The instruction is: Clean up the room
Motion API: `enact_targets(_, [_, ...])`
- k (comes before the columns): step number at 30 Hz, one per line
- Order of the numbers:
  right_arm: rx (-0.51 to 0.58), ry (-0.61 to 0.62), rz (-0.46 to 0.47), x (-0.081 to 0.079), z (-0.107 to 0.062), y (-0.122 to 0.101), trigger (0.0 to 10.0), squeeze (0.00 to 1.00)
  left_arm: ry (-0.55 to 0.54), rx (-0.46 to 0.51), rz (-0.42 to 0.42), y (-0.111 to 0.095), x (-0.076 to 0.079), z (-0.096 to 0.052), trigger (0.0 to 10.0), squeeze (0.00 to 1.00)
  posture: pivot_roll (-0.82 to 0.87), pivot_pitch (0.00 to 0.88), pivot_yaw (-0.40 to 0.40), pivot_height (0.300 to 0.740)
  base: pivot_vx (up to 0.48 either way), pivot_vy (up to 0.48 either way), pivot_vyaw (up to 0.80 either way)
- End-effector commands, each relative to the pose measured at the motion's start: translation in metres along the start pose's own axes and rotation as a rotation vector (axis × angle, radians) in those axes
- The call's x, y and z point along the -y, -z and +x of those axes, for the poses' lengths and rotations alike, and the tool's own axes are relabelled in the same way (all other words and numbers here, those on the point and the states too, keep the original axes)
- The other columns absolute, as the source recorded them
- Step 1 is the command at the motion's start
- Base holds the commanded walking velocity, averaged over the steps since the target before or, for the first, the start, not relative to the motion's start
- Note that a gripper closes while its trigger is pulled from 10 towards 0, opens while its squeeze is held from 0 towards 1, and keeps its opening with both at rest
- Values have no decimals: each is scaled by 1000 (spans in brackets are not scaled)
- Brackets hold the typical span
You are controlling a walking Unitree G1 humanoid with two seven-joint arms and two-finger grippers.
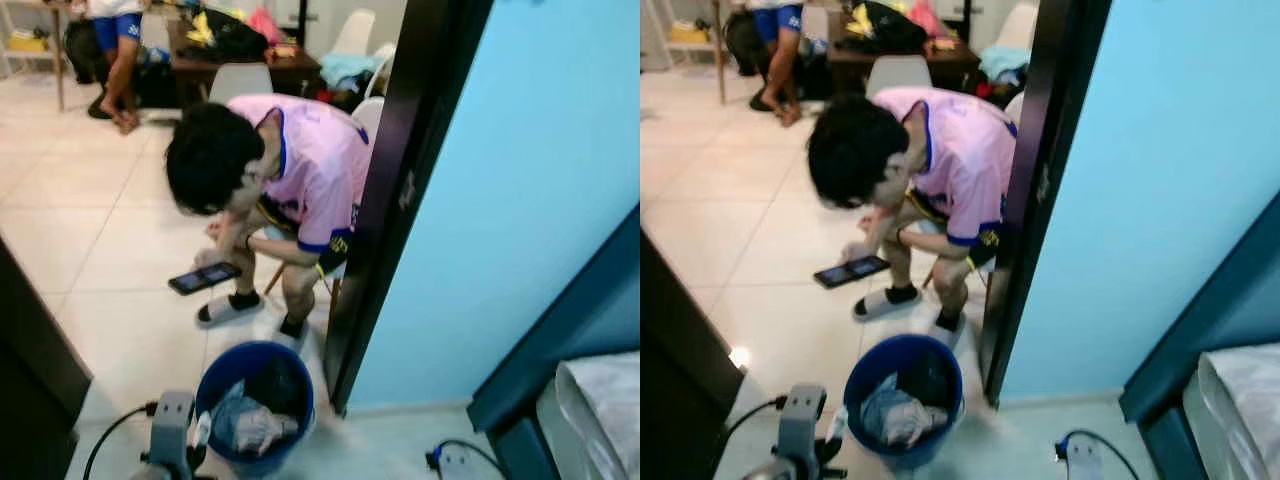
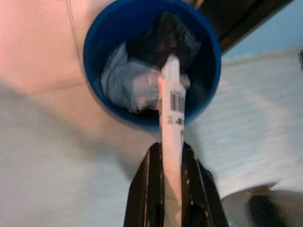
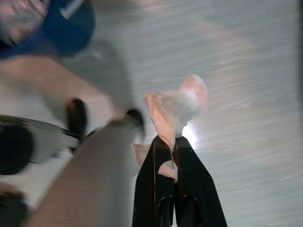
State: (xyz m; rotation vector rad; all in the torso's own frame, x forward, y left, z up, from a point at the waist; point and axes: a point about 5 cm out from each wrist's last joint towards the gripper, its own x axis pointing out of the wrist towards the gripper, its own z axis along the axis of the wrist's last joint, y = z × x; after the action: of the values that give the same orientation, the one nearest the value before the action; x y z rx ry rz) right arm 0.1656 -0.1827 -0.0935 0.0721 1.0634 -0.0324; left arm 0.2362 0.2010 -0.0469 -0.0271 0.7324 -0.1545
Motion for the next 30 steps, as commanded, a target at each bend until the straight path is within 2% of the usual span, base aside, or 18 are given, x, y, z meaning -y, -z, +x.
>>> enact_targets(1, [-28, 37, 6, 13, -2, 8, 10000, 0, 17, -4, 38, -5, 7, 4, 10000, 0, -51, 34, -47, 740, 0, 0, -775])
enact_targets(2, [-16, 40, 9, 13, -2, 7, 10000, 0, 9, 1, 85, -7, 8, 4, 10000, 0, -56, 34, -48, 740, 0, 0, -775])
enact_targets(4, [-13, 40, 10, 12, -2, 6, 10000, 0, 8, 4, 96, -8, 8, 4, 10000, 0, -56, 34, -48, 740, 0, 0, -775])
enact_targets(6, [-8, 39, 9, 11, -2, 5, 10000, 0, -80, -19, 168, -6, -1, 3, 10000, 0, -64, 35, -49, 740, 0, 0, 0])
enact_targets(7, [-8, 39, 10, 11, -2, 5, 10000, 0, -128, -28, 178, -5, -5, 1, 10000, 0, -64, 36, -50, 740, 0, 0, 0])
enact_targets(11, [-7, 38, 8, 11, -2, 5, 10000, 0, -180, -47, 192, -1, -10, 0, 10000, 0, -64, 37, -49, 740, 0, 0, 0])
enact_targets(14, [-6, 37, 2, 11, -2, 5, 10000, 0, -179, -50, 199, 1, -7, 0, 10000, 0, -67, 41, -48, 740, 0, 0, 0])
enact_targets(20, [-3, 36, -4, 10, -2, 5, 10000, 0, -181, -4, 201, -6, -3, 2, 10000, 0, -92, 49, -49, 740, 0, 0, 0])
enact_targets(21, [-2, 37, -9, 10, -2, 5, 10000, 0, -189, 45, 201, -17, -2, 4, 10000, 275, -106, 55, -51, 740, 0, 0, 0])
enact_targets(22, [0, 37, -14, 11, -2, 5, 10000, 0, -193, 90, 197, -28, -1, 6, 10000, 949, -111, 57, -53, 740, 0, 0, 0])
enact_targets(24, [0, 37, -14, 11, -2, 5, 10000, 0, -193, 90, 197, -28, -1, 6, 10000, 949, -111, 57, -53, 740, 0, 0, 0])
enact_targets(25, [1, 39, -18, 12, -2, 6, 10000, 0, -194, 120, 193, -37, 1, 8, 10000, 1000, -122, 62, -57, 740, 0, 0, 0])
enact_targets(30, [-2, 57, -20, 20, -4, 8, 10000, 0, -207, 136, 216, -51, 1, 11, 10000, 1000, -147, 67, -56, 740, 0, 0, 0])
